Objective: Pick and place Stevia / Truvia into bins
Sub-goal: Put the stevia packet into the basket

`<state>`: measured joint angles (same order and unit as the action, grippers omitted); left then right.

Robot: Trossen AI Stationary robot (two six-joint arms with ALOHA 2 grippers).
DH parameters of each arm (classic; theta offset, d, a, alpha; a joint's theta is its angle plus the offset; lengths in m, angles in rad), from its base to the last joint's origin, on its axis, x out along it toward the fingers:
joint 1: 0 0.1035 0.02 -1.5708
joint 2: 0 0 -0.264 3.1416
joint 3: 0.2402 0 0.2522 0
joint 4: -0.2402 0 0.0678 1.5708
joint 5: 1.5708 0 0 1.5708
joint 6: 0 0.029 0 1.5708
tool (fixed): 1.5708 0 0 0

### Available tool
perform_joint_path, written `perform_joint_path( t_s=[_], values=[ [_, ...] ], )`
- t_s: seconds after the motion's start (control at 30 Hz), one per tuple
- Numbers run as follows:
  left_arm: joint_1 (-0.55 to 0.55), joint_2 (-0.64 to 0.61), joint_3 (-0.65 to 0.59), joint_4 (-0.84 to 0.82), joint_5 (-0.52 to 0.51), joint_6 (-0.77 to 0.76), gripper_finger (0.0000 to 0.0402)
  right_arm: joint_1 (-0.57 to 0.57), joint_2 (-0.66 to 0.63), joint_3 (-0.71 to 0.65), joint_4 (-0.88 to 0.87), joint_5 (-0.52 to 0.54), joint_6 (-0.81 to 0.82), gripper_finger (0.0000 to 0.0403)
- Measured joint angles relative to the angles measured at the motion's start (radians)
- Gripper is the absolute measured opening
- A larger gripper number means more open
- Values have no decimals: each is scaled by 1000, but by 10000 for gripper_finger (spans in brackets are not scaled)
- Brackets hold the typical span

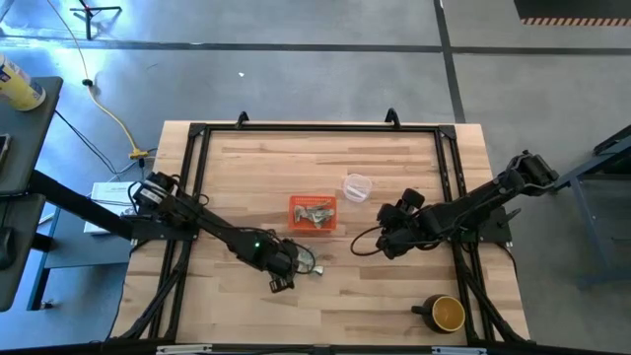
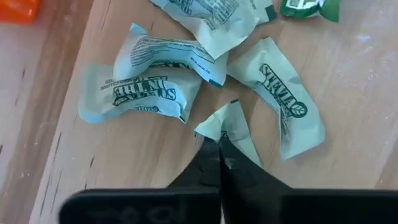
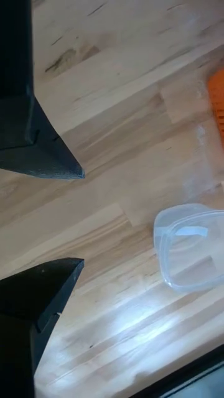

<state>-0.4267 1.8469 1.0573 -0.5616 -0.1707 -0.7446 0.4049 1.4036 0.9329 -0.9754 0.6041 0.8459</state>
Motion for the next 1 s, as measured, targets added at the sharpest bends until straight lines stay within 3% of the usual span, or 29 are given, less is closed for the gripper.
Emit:
perform_joint_path(
  t_s=[0.13,0.27,0.4,0.5,0.67,0.83,1.0],
  values=[
    [0,-31,-1,-17,3,5,31,0,0,0,4,11,7,208],
    [3,-108,-3,-172,-5,7,19,0,0,0,8,31,9,208],
    [2,-225,52,-345,-52,16,19,0,0,0,11,52,10,208],
    [14,-298,101,-371,-130,64,19,0,0,0,14,64,15,209],
    [146,-345,138,-216,-203,307,19,-6,0,1,29,75,17,209],
    [351,-277,141,-44,-92,586,24,-27,0,1,31,66,17,209],
    [456,-207,138,-23,-35,691,114,-34,0,1,30,25,27,209]
  ],
)
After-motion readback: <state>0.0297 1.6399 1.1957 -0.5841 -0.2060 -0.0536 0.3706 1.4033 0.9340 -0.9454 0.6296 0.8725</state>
